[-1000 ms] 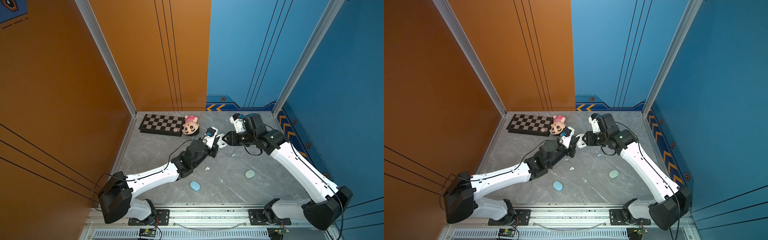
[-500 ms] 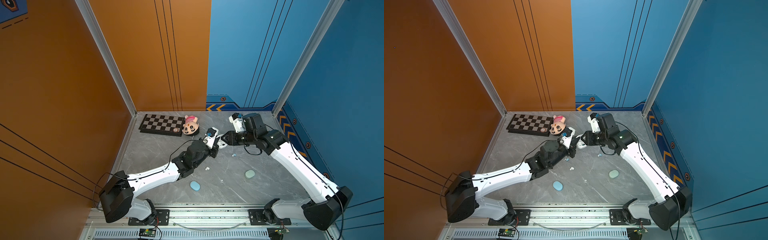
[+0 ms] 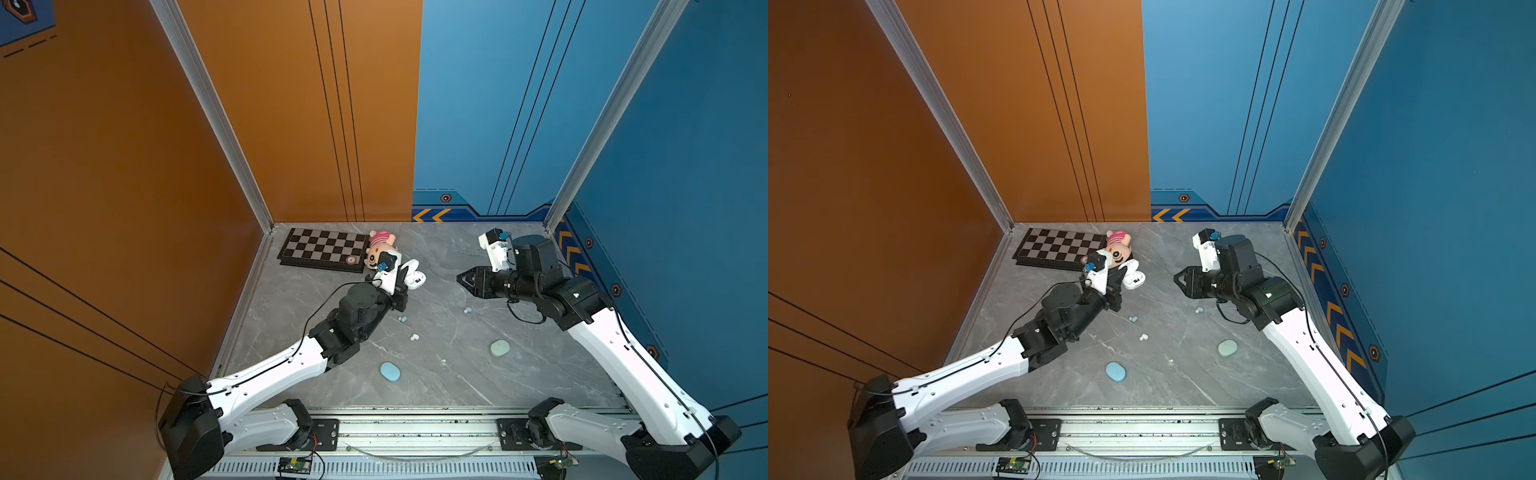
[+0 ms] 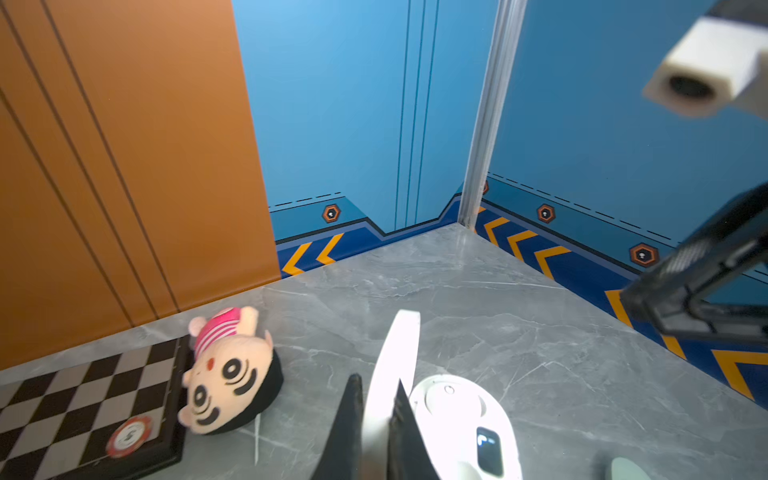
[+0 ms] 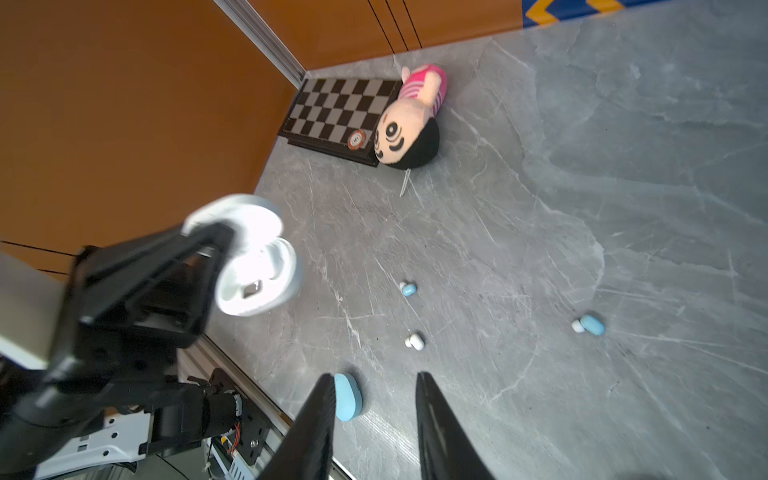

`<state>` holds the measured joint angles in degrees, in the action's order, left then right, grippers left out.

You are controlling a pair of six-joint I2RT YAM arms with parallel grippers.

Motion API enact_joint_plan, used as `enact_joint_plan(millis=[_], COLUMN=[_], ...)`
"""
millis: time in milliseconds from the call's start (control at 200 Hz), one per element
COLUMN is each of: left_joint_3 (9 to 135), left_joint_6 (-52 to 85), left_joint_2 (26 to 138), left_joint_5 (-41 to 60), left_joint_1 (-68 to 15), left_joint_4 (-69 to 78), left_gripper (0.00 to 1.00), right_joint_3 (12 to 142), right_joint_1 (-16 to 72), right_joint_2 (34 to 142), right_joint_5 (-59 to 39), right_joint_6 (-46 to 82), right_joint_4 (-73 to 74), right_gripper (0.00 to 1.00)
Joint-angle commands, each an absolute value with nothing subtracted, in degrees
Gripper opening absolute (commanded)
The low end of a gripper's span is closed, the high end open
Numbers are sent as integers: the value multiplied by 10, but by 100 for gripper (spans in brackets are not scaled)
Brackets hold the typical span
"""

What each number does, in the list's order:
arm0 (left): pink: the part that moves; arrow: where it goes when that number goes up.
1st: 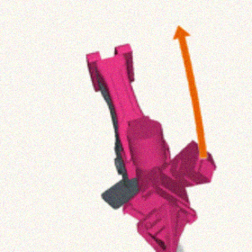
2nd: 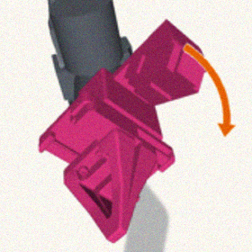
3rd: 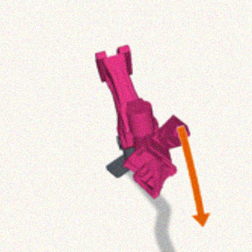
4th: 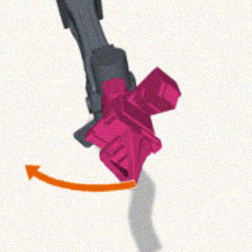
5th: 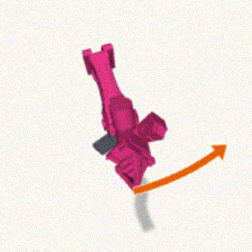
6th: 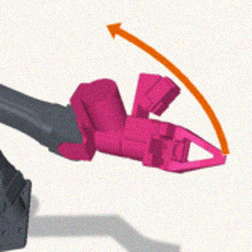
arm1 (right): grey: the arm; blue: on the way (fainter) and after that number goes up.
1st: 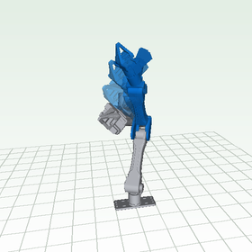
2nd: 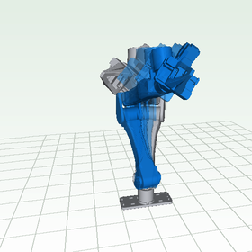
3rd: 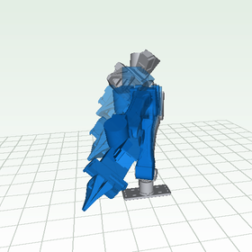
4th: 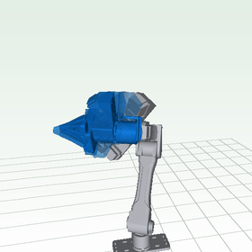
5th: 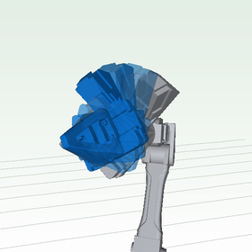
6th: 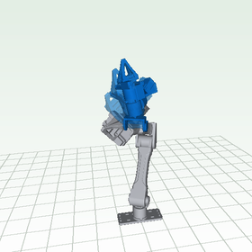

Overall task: Insert the wireless bluetooth earbuds into the charging case
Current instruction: 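Withdraw the right gripper while the left gripper lowers the case, then move the right gripper to a second white earbud and close on it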

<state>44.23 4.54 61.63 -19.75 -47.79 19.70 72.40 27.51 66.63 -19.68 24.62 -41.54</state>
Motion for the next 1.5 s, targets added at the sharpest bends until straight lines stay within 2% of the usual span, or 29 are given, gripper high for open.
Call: enact_joint_plan(millis=[0, 100, 190, 375, 435, 571, 641, 816, 1081, 1497], left_joint_3=[412, 389, 375, 351, 342, 335, 335, 334, 337, 343], left_joint_6=[58, 69, 79, 93, 91, 88, 88, 85, 77, 68], left_joint_2=[543, 472, 417, 345, 334, 330, 332, 337, 341, 332], left_joint_5=[-233, -243, -251, -280, -282, -281, -277, -270, -268, -277], left_joint_1=[-461, -450, -447, -446, -446, -444, -442, -442, -442, -442], left_joint_4=[108, 41, -16, -81, -83, -86, -87, -75, -70, -83], left_gripper=[0, 0, 0, 0, 0, 0, 0, 0, 0, 0], right_joint_3=[680, 676, 706, 759, 784, 871, 879, 863, 857, 875], right_joint_1=[308, 340, 350, 369, 374, 360, 384, 441, 480, 473], right_joint_2=[707, 762, 815, 894, 915, 1016, 1039, 1060, 1116, 1184], right_joint_5=[-194, -172, -163, -104, -64, -107, -92, -25, -36, -59], right_joint_6=[195, 163, 225, 488, 552, 732, 827, 970, 1016, 1000], right_joint_4=[-433, -440, -454, -465, -474, -522, -516, -514, -501, -498], right_gripper=[36, 37, 38, 47, 47, 49, 49, 49, 49, 44])
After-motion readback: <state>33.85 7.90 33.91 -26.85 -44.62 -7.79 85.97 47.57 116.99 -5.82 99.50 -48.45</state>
